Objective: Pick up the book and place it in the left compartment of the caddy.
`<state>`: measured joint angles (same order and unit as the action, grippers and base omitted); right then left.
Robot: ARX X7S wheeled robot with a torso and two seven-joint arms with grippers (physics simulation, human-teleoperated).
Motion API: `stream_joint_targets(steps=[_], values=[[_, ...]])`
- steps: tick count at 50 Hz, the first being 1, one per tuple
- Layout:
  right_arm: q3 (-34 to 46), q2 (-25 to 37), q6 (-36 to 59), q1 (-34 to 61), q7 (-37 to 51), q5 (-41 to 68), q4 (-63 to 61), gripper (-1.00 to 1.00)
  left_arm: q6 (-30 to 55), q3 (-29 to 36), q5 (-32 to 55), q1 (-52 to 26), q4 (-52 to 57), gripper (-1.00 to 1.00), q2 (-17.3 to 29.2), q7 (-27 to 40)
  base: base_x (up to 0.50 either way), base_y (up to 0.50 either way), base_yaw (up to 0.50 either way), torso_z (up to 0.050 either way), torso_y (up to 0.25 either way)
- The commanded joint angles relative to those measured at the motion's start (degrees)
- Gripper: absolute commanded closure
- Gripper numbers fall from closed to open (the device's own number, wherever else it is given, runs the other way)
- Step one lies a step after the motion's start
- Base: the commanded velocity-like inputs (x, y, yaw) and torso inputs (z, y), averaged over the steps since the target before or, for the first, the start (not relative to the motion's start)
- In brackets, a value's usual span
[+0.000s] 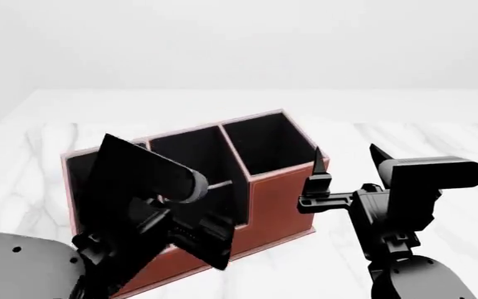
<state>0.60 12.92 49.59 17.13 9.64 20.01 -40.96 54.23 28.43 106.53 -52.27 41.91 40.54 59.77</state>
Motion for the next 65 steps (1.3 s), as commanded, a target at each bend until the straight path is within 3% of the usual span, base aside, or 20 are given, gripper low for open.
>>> stream_joint_targets(steps=[1,9,14,18,19,37,65], values=[[0.52,0.26,0.3,0.78,0.44,0.07,1.12,-1.0,-2.51,16.09,39.52,-16.32,-2.77,-1.0,3.68,18.73,0.0,0.0,0.0,0.0,0.0],[0.66,0.36,1.13,1.33,0.91,0.49,0.6,-1.0,-4.04,21.36,43.29,-18.48,-2.36,-1.0,1.13,22.26,0.0,0.0,0.0,0.0,0.0],[1.17,0.49,0.72,1.13,1.04,0.3,0.92,-1.0,-5.19,26.89,50.71,-20.13,-2.03,-1.0,-0.75,24.0,0.0,0.0,0.0,0.0,0.0],[1.11,0.53,0.54,1.19,1.1,0.4,1.37,-1.0,-3.61,29.49,51.7,-21.23,-2.12,-1.0,-1.44,24.55,0.0,0.0,0.0,0.0,0.0],[1.49,0.62,-0.27,0.83,0.73,0.18,2.39,-1.0,-0.96,33.6,48.74,-18.31,-3.43,-1.0,-3.91,24.6,0.0,0.0,0.0,0.0,0.0],[1.78,0.94,-0.45,0.82,1.15,0.68,2.41,-1.0,-1.37,35.95,47.86,-19.28,-3.03,-1.0,-3.88,23.24,0.0,0.0,0.0,0.0,0.0],[2.23,1.46,-1.62,0.51,1.45,1.37,3.24,-1.0,-3.5,38.87,40.97,-14.22,-4.39,-1.0,-10.74,18.6,0.0,0.0,0.0,0.0,0.0]])
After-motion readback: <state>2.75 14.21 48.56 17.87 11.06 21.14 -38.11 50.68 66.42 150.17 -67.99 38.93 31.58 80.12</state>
